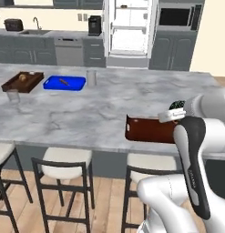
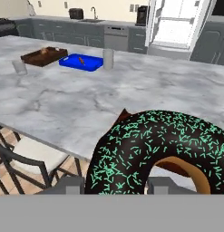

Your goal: Take the donuts from the fridge and place them on the empty tray on the dining counter.

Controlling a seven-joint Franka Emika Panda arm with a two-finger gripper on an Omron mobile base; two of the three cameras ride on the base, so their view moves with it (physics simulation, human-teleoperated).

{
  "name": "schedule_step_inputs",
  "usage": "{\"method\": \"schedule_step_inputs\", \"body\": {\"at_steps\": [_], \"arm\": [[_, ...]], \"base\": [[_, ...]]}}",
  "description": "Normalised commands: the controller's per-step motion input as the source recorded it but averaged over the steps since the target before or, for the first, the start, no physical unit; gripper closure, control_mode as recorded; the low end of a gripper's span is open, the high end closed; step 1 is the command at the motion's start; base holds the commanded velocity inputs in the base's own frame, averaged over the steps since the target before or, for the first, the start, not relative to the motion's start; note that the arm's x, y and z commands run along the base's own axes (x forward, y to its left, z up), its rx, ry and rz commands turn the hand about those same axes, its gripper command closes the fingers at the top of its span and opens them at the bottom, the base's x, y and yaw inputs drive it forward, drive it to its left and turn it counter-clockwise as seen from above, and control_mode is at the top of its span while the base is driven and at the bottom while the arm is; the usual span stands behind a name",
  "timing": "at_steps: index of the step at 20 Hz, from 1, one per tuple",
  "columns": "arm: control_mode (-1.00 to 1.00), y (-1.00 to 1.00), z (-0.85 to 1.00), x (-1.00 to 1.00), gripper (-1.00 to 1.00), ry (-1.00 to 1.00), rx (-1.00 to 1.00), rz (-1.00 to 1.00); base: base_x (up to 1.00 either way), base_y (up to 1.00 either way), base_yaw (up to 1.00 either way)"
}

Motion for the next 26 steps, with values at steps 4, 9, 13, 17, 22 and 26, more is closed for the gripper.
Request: {"method": "schedule_step_inputs", "body": {"at_steps": [4,9,13,17,22,26], "arm": [[1.00,0.00,0.00,0.00,1.00,0.00,0.00,0.00],[1.00,0.00,0.00,0.00,1.00,0.00,0.00,0.00],[1.00,0.00,0.00,0.00,1.00,0.00,0.00,0.00],[-1.00,0.01,-0.02,0.61,1.00,0.23,-0.01,0.00],[-1.00,0.16,-0.27,0.85,1.00,0.57,-0.10,0.07],[-1.00,0.06,-0.54,0.57,1.00,0.24,-0.05,0.06]], "base": [[0.71,0.00,-0.40],[0.52,0.09,-0.21],[0.23,0.00,-0.01],[0.00,0.00,0.00],[0.00,0.00,0.00],[0.00,0.00,0.00]]}}
